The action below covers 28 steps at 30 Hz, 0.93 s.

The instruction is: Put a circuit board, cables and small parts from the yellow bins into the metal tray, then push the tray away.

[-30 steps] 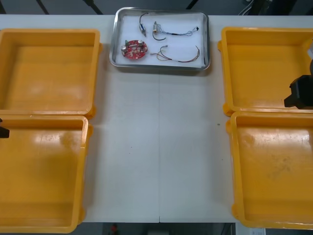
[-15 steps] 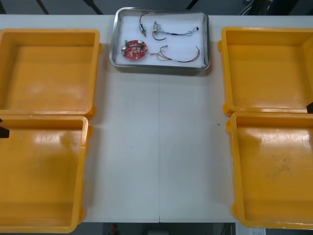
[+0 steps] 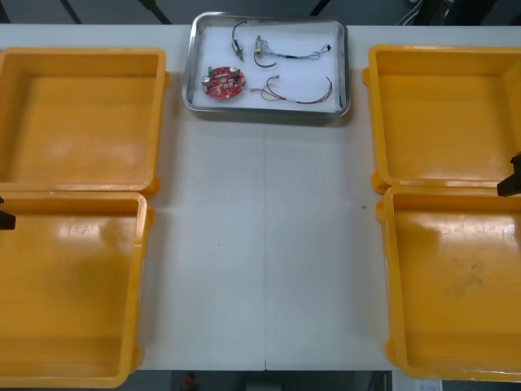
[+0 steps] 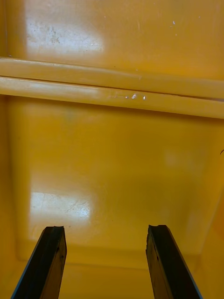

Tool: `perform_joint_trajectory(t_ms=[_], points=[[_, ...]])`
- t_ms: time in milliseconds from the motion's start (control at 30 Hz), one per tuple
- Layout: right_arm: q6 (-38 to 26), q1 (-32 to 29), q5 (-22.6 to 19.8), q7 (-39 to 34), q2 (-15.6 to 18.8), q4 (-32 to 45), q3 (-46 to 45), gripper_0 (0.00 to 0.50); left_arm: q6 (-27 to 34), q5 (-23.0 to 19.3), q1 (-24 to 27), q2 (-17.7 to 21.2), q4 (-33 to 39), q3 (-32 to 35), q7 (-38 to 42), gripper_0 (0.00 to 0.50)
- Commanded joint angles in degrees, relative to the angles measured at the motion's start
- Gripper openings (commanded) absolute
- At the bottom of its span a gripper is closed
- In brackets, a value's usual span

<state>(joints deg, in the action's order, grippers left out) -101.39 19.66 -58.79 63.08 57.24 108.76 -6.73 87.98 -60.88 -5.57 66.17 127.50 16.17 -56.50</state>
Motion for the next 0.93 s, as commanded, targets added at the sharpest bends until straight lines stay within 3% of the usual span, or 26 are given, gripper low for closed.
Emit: perform_joint_trajectory(t_ms=[33,933], points=[[0.5,-1.65,1.13,-0.77,-1.17,0.31,-1.71,0.5,-0.52,0.32,-1.11,-0.43,1.17,1.06,-2.66,0.5],[0.5,-2.44,1.22,-0.42,-1.17,0.31,-1.71,0.5,-0.52,0.32,-1.11,-0.43,1.17,1.06,-2.66,0.5]])
